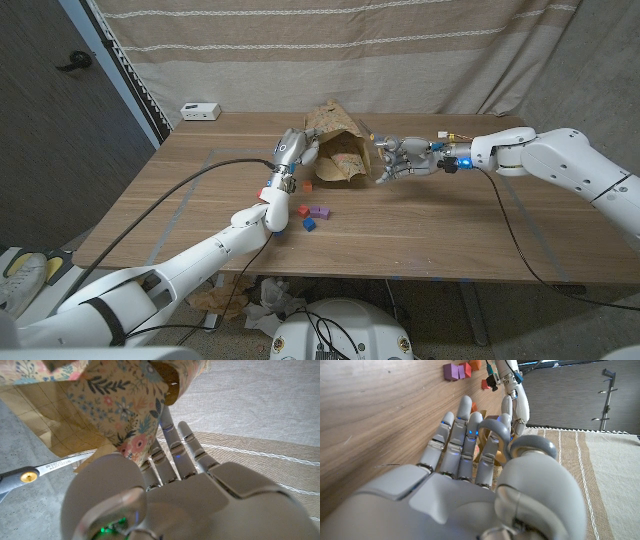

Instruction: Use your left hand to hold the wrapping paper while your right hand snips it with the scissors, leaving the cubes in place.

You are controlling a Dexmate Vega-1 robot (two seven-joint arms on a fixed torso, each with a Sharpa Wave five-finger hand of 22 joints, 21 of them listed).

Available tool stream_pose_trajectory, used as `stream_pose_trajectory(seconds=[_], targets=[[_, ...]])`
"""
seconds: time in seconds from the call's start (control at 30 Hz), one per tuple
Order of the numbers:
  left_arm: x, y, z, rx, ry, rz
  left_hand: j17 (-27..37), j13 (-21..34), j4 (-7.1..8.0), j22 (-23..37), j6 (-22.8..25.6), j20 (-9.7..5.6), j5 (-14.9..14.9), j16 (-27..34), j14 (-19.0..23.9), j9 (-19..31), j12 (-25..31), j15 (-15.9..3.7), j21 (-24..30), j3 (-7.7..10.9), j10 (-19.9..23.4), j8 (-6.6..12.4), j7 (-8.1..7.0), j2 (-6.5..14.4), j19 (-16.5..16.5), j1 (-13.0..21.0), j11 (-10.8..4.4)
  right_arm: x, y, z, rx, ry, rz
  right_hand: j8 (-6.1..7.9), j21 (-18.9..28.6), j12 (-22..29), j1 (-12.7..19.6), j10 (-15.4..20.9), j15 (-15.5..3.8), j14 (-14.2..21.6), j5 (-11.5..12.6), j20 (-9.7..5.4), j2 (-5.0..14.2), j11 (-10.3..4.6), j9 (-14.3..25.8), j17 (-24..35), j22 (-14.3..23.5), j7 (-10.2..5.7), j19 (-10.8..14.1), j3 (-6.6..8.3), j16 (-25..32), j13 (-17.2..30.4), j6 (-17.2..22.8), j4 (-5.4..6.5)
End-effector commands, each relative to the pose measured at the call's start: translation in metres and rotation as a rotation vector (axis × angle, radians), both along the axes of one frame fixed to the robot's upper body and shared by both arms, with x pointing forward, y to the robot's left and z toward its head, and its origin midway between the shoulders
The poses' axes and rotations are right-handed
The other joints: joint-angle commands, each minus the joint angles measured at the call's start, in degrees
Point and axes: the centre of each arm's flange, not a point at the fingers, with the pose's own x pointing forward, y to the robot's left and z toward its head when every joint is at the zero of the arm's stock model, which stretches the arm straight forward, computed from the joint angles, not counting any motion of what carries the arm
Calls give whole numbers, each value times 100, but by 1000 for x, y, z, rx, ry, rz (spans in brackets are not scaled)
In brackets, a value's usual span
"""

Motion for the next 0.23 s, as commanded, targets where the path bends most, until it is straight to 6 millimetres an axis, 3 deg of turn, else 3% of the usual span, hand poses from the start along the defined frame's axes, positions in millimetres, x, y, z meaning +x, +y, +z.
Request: stream_pose_trajectory(seconds=[0.03, 0.23], targets=[[6, 2, -11, -33, 41, 35, -4, 31, 32, -5, 20, -215, 23, -33, -29, 23, -3, -633, 42, 9, 49, -11, -15, 5, -18, 49, -9, 15, 2, 2, -20, 14, 26, 44, 45, 483, 356, 943, -1236, 559, -19, -11, 300, -914, 8, 6, 25, 6, -13, 524, 24, -12, -6, 44], [7, -1, -15, -48, 42, 41, -3, 24, 36, -11, 1, -219, 23, -32, -30, 7, -24, -632, 52, 9, 28, -33, -17, 6, -27, 48, -10, 20, 1, 3, -27, 18, 34, 67, 47, 508, 341, 934, -1238, 556, -18, -13, 302, -914, 3, 5, 23, -1, -21, 517, 18, 13, -6, 29]])
